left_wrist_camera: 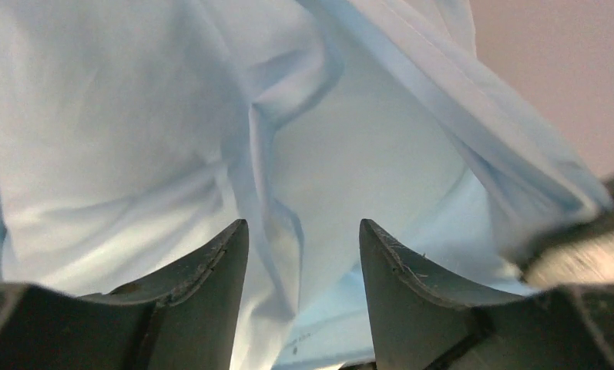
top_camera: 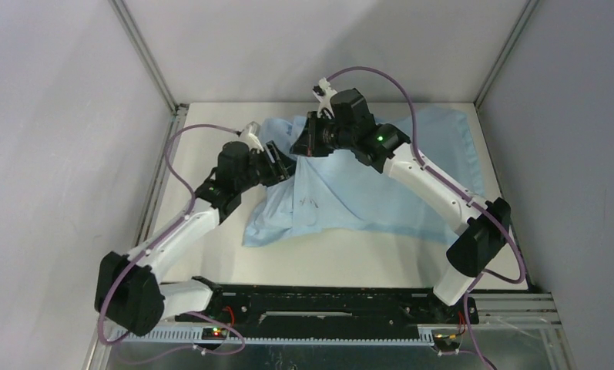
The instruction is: Put the pillow into the pillowcase
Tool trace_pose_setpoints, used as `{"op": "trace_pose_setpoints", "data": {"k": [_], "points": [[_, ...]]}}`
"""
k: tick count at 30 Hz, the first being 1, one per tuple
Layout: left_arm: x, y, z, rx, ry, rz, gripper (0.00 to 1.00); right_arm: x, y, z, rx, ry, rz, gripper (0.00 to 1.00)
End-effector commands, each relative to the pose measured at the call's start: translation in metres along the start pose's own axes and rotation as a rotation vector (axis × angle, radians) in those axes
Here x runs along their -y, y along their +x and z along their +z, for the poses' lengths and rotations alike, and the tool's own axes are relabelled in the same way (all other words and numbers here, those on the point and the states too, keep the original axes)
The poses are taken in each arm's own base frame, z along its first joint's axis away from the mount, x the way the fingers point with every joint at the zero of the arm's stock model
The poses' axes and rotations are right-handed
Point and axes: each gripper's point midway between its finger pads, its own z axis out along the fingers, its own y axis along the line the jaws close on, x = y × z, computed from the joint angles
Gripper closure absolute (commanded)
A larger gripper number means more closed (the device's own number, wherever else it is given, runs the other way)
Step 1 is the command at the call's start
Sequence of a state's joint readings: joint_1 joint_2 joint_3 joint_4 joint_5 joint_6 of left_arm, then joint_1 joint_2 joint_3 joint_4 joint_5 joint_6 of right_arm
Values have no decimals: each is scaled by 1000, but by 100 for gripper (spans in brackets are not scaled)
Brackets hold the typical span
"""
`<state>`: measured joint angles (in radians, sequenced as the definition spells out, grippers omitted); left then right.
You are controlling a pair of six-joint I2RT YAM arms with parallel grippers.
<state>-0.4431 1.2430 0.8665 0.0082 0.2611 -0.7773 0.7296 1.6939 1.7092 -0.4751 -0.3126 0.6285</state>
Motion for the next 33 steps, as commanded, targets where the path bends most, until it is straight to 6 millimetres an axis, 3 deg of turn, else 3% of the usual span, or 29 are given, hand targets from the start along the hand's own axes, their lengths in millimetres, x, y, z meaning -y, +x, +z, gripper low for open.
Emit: {"op": "trace_pose_setpoints", "data": {"k": [1,5,9,11,17,19,22,26,29,33], "points": [[-1,-2,-27,35,-29,72,41,-31,-15,-15,56,-110,-17,100],[-14,1,-42,32,-107,112,45,-29,-12,-14,58,-107,-12,100],[-32,22,-47,-17,-153,109,72,-27,-13,-11,56,-102,-10,100],[-37,37,-38,-52,-134,91,76,-28,-13,-8,52,-107,-9,100],[-18,89,17,-218,25,66,86,-28,-9,11,24,-95,-13,100],[-16,98,22,-241,41,53,88,-23,-6,16,10,-80,-14,100],[-23,98,9,-217,5,61,85,-11,-1,26,-14,-54,-8,100],[-28,85,-24,-150,-66,94,75,-6,3,36,-30,-52,2,100],[-27,67,-46,-69,-106,112,69,-9,4,37,-32,-55,2,100],[-29,38,-64,24,-161,120,66,-12,2,24,-7,-49,-10,100]]}}
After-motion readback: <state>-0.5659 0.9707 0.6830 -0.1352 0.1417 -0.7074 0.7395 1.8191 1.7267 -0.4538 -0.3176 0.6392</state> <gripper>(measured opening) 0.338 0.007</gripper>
